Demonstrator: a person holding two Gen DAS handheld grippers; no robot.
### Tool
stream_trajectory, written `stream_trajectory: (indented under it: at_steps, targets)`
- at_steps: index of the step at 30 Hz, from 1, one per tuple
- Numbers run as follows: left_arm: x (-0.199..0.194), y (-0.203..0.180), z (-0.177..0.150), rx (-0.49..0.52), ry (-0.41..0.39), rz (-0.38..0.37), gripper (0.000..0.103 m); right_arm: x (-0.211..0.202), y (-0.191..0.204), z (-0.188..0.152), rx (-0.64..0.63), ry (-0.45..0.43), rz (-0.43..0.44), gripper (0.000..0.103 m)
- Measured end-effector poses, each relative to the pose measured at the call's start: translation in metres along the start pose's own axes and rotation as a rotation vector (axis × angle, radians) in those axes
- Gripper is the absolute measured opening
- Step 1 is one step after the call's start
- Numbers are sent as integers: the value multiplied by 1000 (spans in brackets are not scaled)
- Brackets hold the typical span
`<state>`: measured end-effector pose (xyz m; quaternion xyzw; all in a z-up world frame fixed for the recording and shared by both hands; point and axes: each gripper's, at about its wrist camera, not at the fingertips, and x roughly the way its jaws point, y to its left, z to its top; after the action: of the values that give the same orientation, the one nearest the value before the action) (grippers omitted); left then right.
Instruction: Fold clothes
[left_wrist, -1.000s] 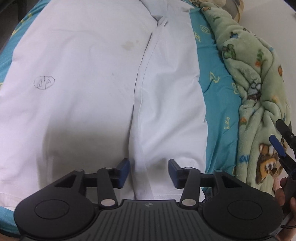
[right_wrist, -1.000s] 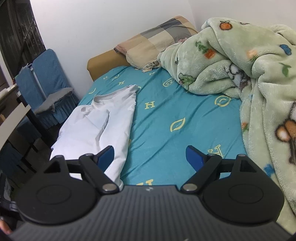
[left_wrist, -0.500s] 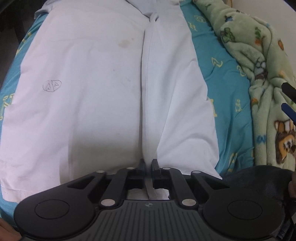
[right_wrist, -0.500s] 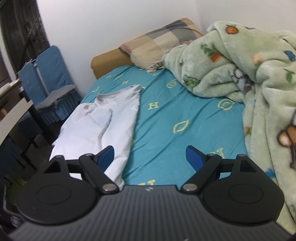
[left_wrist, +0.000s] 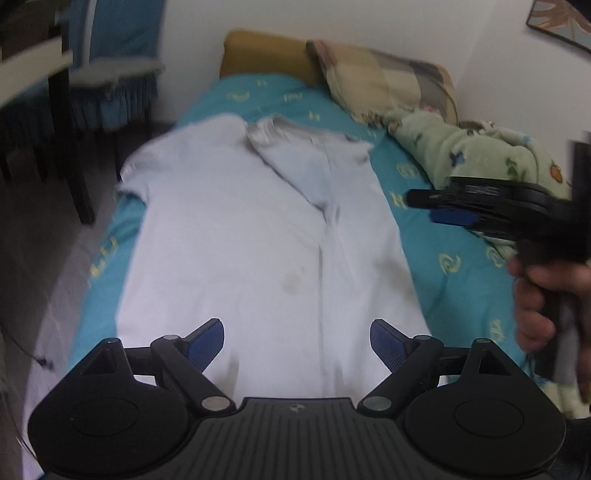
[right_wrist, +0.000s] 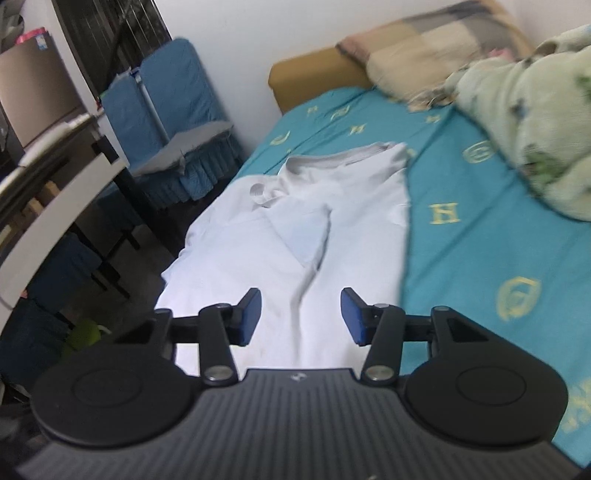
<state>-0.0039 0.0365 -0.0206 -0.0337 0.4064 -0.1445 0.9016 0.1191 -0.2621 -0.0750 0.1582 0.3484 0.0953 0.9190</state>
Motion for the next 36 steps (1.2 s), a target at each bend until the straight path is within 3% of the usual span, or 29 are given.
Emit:
stream_trajectory:
  at_steps: [6, 8, 12, 16, 18, 21, 28, 36]
  targets:
    - [16, 19, 16, -27, -89, -47, 90, 105, 3, 19, 50, 37, -46, 51]
    - [19, 26, 21, -21, -133, -21, 90, 136, 3, 20, 72, 58, -73, 51]
    - [34, 51, 26, -68, -140, -11, 90, 177, 11, 18, -34, 40, -206, 51]
    - [51, 81, 27, -184, -117, -35, 89, 185, 19, 11, -100, -8, -150, 51]
    - [58, 93, 28, -243, -108, -55, 89, 185, 27, 8, -146, -7, -100, 40]
    - [59, 102, 27, -285, -107, -70, 89, 185, 44, 5, -192, -8, -48, 40]
    - [45, 99, 25, -261, -136, -38, 89, 177, 85, 3, -280, -4, 100, 41]
    - [33, 90, 22, -262, -147, -46, 89, 161, 80, 16, -257, -39, 52, 42]
